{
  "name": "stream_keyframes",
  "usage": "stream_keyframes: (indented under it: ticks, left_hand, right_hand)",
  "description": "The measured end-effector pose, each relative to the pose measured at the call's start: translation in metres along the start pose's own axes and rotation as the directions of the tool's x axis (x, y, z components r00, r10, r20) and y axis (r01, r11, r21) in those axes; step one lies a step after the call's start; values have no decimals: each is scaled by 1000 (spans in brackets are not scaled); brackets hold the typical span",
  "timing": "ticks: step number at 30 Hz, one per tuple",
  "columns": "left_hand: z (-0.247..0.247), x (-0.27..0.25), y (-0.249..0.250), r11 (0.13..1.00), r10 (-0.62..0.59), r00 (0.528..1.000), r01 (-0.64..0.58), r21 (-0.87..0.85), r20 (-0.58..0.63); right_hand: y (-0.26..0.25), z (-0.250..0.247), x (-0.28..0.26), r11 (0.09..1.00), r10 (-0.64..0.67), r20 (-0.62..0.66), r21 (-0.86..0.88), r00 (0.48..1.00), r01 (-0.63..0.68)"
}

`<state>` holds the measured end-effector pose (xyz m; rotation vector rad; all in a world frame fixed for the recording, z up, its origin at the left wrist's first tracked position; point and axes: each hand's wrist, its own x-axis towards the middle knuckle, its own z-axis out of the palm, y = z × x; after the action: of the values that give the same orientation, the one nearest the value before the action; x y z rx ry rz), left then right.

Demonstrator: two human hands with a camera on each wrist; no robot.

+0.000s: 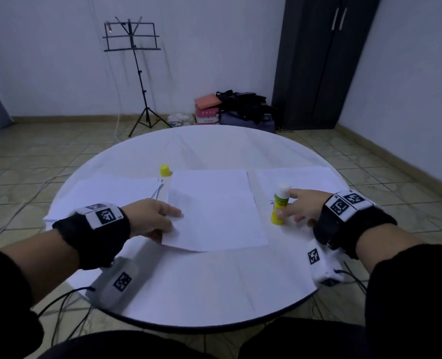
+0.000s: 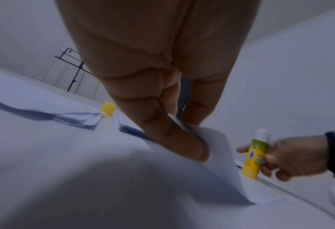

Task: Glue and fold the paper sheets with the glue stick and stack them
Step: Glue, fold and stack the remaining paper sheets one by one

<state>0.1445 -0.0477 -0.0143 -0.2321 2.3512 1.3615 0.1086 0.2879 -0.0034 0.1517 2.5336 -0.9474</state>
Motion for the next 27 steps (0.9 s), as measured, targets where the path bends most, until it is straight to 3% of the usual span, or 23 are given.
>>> stream_keyframes:
  ticks: [2, 4, 7, 12, 16, 19, 23, 27]
  left_hand:
    - [2, -6, -5, 985, 2, 1000, -5, 173, 14]
    - [3, -13, -6, 914, 35, 999, -43, 403, 29]
    - [4, -21, -5, 654, 73, 997, -64, 754, 22]
    - [9, -24, -13, 359, 30, 992, -125, 925, 122]
    - [13, -28, -15, 384, 37, 969, -240, 892, 246]
    - [16, -30, -17, 360, 101, 957, -291, 886, 273]
    - [20, -32, -20, 375, 143, 949, -315, 872, 281]
    - [21, -30, -20, 377, 159, 948, -317, 870, 277]
  right_hand:
    - [-3, 4, 1, 996, 4, -29, -89, 1000, -6]
    - [-10, 8, 1, 980, -15, -55, -197, 998, 4]
    - [-29, 19, -7, 951, -96, -59, -299, 994, 74]
    - [-65, 46, -17, 964, -199, -38, -187, 979, 189]
    - [-94, 64, -21, 941, -333, -180, 4, 925, 340]
    - [-115, 76, -20, 917, -371, -199, 76, 907, 392]
    - [-143, 101, -13, 888, -452, -177, -188, 874, 421]
    - [-158, 127, -2, 861, -442, -95, -324, 892, 392]
